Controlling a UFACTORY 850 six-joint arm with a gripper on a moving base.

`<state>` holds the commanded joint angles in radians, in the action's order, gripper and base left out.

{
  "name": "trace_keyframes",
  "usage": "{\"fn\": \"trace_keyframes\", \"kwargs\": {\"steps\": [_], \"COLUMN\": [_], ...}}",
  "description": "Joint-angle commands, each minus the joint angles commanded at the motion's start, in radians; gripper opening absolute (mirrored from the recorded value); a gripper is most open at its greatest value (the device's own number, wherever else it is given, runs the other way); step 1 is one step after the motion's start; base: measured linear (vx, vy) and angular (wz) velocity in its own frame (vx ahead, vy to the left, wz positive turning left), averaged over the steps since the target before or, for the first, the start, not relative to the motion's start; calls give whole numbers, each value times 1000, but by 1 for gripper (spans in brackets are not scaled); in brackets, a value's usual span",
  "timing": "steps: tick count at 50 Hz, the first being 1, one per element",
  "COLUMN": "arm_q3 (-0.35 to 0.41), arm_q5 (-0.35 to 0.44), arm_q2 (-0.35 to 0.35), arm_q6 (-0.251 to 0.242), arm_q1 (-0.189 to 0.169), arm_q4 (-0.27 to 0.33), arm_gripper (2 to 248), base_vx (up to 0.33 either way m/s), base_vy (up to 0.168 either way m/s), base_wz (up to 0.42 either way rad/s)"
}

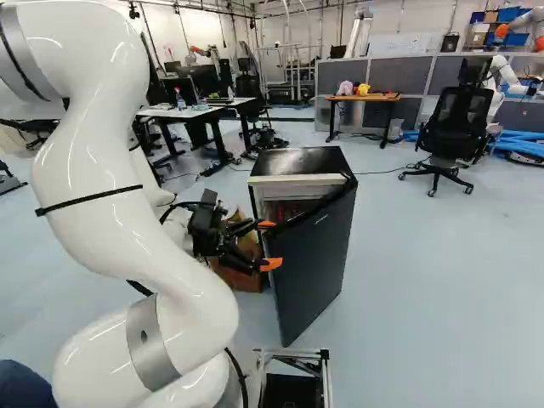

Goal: Grab a drink from the fridge

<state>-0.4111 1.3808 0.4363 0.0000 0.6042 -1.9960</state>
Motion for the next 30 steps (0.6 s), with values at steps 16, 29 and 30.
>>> {"fn": "trace_keyframes", "kwargs": {"steps": [16, 29, 30], "arm_q3": [-20, -45, -47], "arm_q5": [0, 0, 0], "arm_q2": [-1, -1, -1], "arm_q6": [0, 0, 0], "arm_q1": [-59, -126, -132], "arm_q4": [-45, -50, -50], "arm_gripper": [247, 247, 247], "base_vx": [0, 0, 0], "base_vy": [0, 0, 0], "base_wz": [0, 0, 0]}}
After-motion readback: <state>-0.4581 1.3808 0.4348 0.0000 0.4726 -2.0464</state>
